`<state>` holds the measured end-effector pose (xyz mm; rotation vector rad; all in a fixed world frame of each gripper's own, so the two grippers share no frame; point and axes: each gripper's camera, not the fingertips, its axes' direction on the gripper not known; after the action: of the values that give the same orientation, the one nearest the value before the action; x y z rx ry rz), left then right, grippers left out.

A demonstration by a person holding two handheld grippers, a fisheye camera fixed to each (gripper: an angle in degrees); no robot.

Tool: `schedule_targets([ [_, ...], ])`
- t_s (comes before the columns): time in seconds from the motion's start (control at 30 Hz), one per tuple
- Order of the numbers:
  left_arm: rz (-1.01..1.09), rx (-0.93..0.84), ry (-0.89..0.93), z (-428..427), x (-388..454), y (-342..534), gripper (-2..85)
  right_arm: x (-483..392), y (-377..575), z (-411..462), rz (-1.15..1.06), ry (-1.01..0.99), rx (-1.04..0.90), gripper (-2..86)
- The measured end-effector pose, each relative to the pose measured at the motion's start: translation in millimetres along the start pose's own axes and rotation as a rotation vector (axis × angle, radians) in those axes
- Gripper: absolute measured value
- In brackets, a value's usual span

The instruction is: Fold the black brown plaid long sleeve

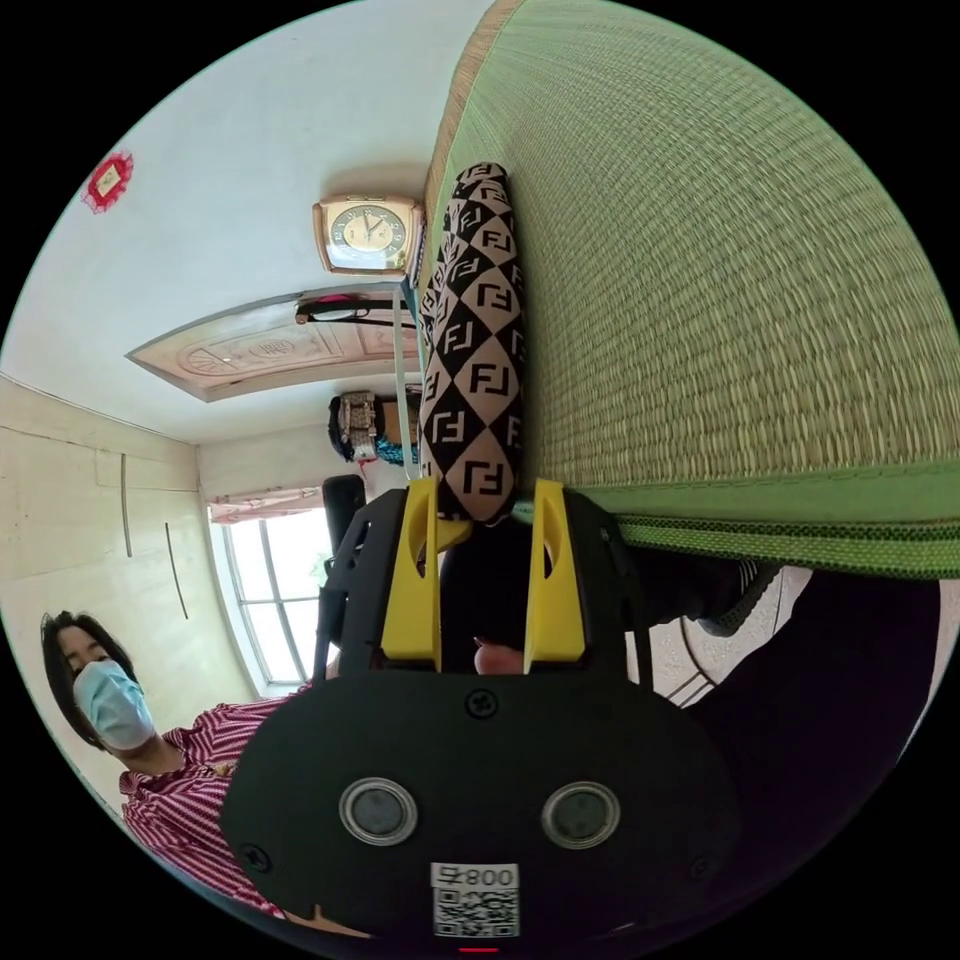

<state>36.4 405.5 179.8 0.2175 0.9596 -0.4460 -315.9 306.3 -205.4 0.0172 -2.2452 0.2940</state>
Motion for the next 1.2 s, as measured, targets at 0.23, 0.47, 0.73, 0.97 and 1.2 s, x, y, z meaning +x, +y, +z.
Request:
schedule_targets([
  [0.23,0.041,0.010,0.020,-14.9,2.1,-8.6,0.9,-0.7,-13.5,4.4,0.001,-0.057,-0.009,14.4],
  [0.47,0.051,0.033,0.062,-35.2,-4.0,-18.3,0.7,-1.2,-29.9,27.7,0.020,-0.092,-0.062,14.6],
  [0.73,0.039,0.088,0.144,-73.4,-19.7,-17.8,0.5,-2.5,-31.9,33.0,0.045,-0.103,-0.063,12.7],
  [0.97,-0.062,0.272,0.143,-157.5,-74.3,19.2,1.8,-18.2,-32.4,40.9,0.044,-0.072,-0.073,11.6],
  [1.2,-0.287,0.479,0.274,-203.2,-149.3,62.5,8.0,-40.5,-31.0,45.3,0.030,-0.032,-0.103,11.1],
])
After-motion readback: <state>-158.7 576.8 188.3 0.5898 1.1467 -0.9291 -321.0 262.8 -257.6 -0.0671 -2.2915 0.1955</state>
